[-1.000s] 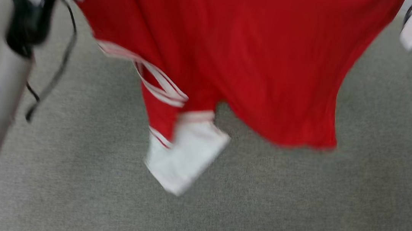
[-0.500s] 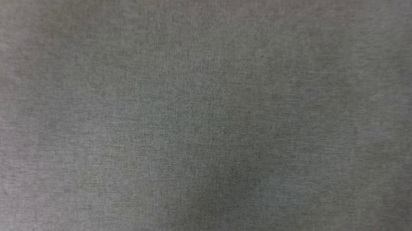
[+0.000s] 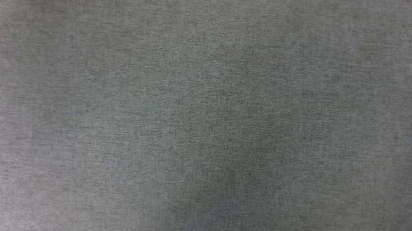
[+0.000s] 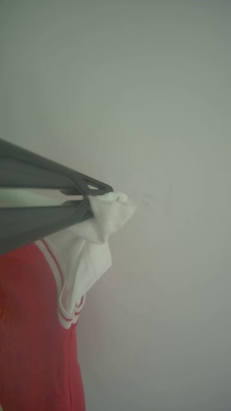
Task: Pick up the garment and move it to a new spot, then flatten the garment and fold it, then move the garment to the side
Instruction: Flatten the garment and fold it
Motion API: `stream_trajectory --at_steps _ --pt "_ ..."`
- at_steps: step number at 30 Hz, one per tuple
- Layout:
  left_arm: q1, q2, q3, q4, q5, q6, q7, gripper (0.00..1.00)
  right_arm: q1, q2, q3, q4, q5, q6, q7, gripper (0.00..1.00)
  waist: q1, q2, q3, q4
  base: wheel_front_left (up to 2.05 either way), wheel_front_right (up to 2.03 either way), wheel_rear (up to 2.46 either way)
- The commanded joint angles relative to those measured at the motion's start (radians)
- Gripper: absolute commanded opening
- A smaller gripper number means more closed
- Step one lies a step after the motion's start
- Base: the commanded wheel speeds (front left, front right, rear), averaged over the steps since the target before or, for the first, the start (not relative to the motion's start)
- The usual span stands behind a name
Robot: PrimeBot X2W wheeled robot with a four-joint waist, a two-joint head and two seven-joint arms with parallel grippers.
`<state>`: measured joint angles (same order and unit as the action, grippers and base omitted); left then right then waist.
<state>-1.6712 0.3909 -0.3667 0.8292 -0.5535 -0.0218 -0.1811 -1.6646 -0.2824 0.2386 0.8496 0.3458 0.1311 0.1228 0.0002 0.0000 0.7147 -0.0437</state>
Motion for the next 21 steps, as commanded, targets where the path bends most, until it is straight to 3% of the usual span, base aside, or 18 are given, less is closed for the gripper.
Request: stream_trajectory --at_steps 1,6,12,16,19,21 --pt "0.014 -0.007 0.004 0.012 -0.011 -0.007 -0.010 0.00 -0.004 0.002 0.007 0.014 0.010 -0.001 -0.010 0.00 -0.0002 0.0000 -0.003 0.004 0.00 0.00 0.00" --pt "0.102 -0.040 0.019 0.111 -0.052 -0.046 -0.054 0.00 0.060 0.017 0.065 0.116 0.052 -0.001 -0.062 0.00 -0.0002 0.0000 -0.051 0.015 0.00 0.00 0.00" --pt "0.297 -0.044 0.044 0.151 -0.093 -0.083 -0.081 0.00 0.222 0.011 0.154 0.143 0.129 -0.001 -0.127 0.00 -0.0002 0.0000 -0.174 0.018 0.00 0.00 0.00" --pt "0.489 -0.040 0.071 0.091 -0.109 -0.095 -0.085 0.00 0.379 -0.014 0.208 0.113 0.186 -0.001 -0.164 0.00 -0.0002 0.0000 -0.276 0.026 0.00 0.00 0.00" --pt "0.721 -0.041 0.104 -0.010 -0.125 -0.098 -0.086 0.00 0.554 -0.037 0.255 0.056 0.225 -0.001 -0.188 0.00 -0.0002 0.0000 -0.380 0.021 0.00 0.00 0.00" --pt "0.836 -0.028 0.119 -0.069 -0.125 -0.085 -0.086 0.00 0.639 -0.045 0.274 0.018 0.238 -0.001 -0.196 0.00 -0.0002 0.0000 -0.424 0.015 0.00 0.00 0.00"
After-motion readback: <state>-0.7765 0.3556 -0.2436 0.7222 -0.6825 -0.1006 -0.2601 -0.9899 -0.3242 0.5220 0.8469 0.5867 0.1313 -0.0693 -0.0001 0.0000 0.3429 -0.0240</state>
